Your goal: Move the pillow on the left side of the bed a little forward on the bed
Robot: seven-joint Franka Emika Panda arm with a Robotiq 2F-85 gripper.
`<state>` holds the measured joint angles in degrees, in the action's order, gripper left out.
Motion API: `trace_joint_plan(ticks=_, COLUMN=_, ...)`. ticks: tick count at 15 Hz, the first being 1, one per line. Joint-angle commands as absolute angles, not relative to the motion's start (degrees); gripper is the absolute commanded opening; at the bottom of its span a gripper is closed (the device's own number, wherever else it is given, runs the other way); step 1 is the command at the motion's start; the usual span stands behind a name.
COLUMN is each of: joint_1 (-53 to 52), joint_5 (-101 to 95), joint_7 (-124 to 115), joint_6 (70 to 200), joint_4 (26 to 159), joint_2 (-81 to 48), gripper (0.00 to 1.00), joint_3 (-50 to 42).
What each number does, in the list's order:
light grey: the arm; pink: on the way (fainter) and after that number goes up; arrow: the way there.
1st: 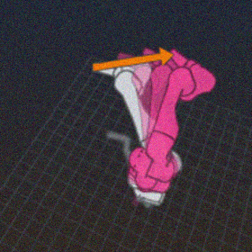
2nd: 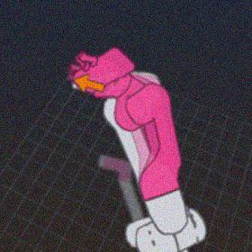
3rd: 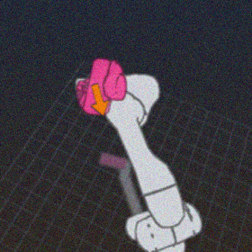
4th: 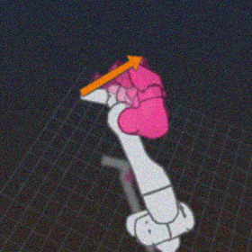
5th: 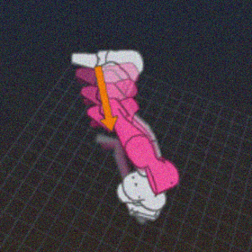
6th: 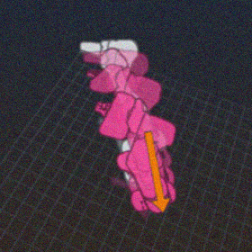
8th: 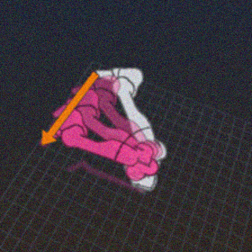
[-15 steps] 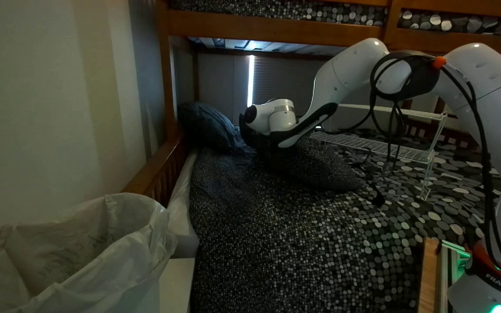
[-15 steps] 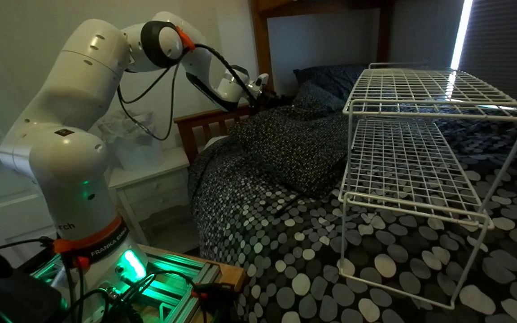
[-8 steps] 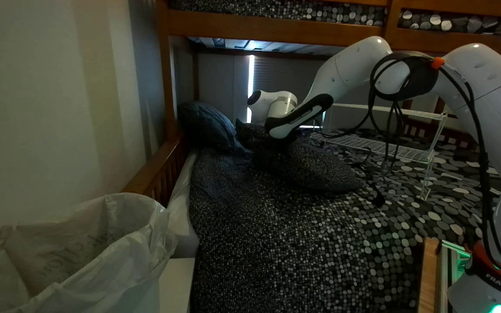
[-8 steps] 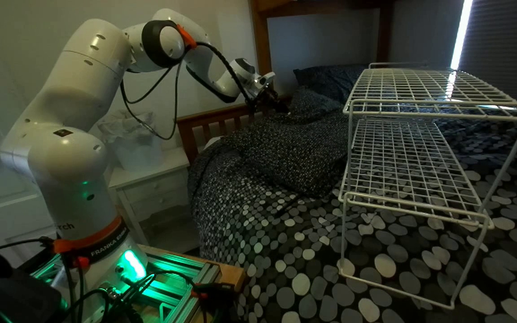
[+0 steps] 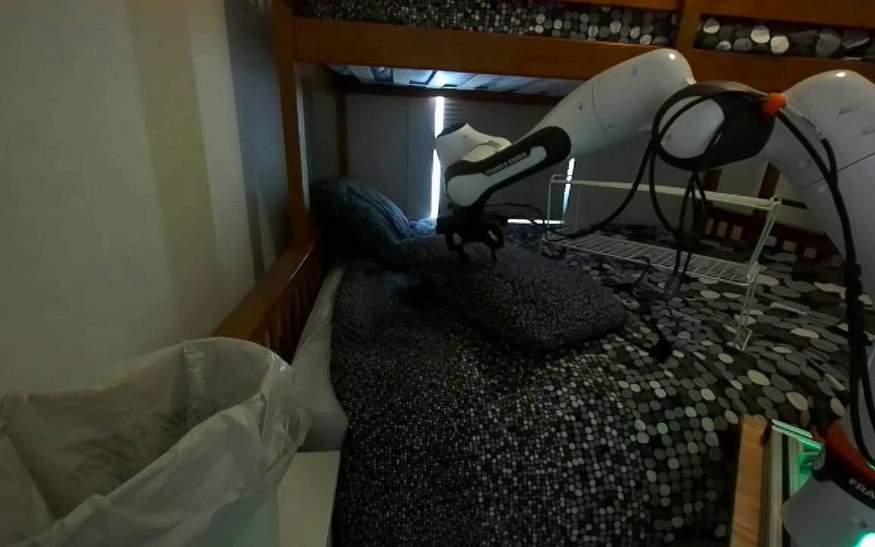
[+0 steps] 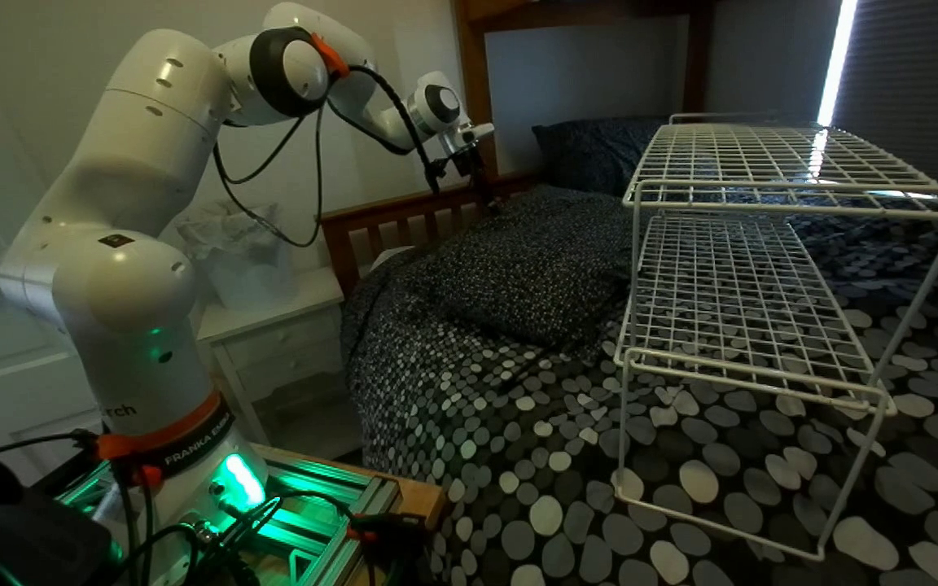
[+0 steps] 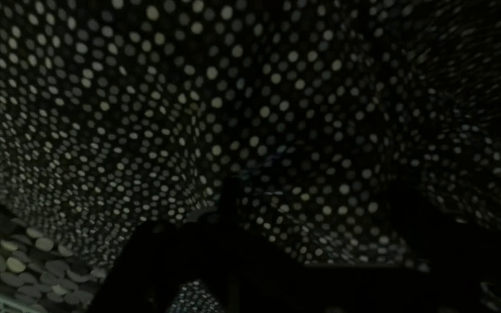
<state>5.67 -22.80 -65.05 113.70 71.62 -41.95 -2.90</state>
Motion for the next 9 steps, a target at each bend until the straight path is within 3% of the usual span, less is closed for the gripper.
trace_joint_plan(ticks=1, joint_1=3.9, joint_5=-13.0, joint_7=-59.5, joint_6=118.3, joint_4=74.1, joint_2=-39.8, gripper=1.00, joint_3=-2.1)
trace_joint_plan(ticks=9, joint_1=-3.0, joint_5=-2.7, joint_7=-41.8, joint_6=123.9, joint_4=73.3, joint_2=-40.0, gripper=1.00, joint_3=1.7)
